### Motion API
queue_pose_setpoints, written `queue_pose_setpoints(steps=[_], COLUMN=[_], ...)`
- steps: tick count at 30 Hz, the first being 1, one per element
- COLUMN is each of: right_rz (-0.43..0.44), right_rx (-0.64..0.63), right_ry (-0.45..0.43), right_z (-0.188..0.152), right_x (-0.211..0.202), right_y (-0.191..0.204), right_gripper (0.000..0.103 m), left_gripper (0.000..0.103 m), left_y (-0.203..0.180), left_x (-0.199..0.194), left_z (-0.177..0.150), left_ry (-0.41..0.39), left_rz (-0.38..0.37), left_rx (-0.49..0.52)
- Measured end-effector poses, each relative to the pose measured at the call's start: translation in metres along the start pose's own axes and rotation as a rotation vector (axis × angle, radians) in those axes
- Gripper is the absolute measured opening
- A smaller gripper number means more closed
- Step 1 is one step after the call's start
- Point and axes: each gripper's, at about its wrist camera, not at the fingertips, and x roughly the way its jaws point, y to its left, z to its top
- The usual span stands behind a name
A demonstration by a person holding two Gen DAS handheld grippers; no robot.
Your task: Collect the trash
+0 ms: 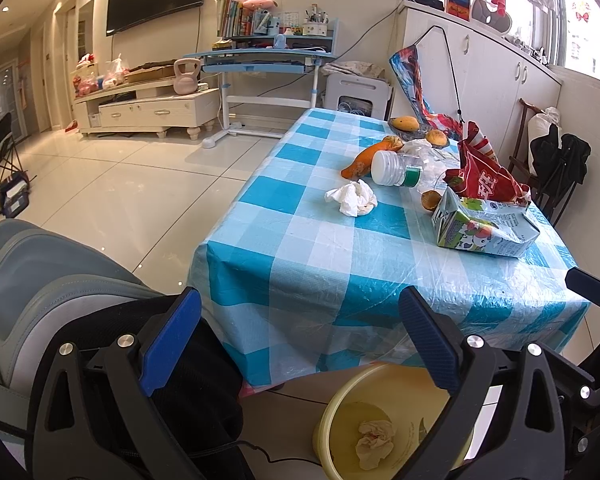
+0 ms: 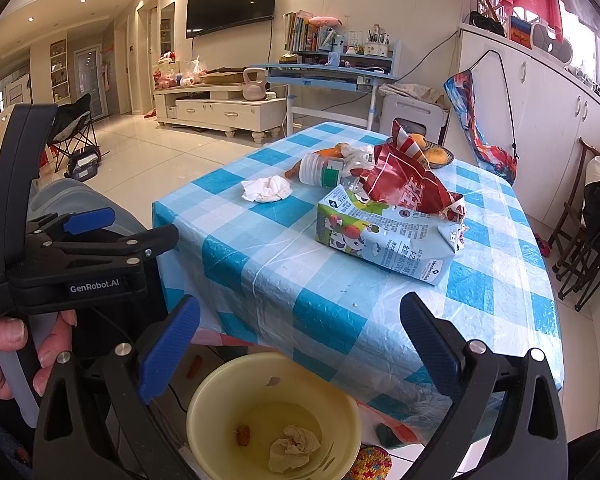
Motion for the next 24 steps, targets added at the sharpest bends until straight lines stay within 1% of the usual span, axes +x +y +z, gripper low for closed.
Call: queue_pose_setpoints(steps=[24], right_rz=[-0.001], right_rx=[0.0], right_ry=[0.002], right_z=[-0.0001], right_x=[-0.0001], right_y=[-0.0001], right_gripper=[0.096], left_gripper=[0.095], left_y=[0.0019], left_x=[0.0013], left_z=[0.0007], left_ry=[0.002], left_rz=[0.005], left_rx=[-0.006])
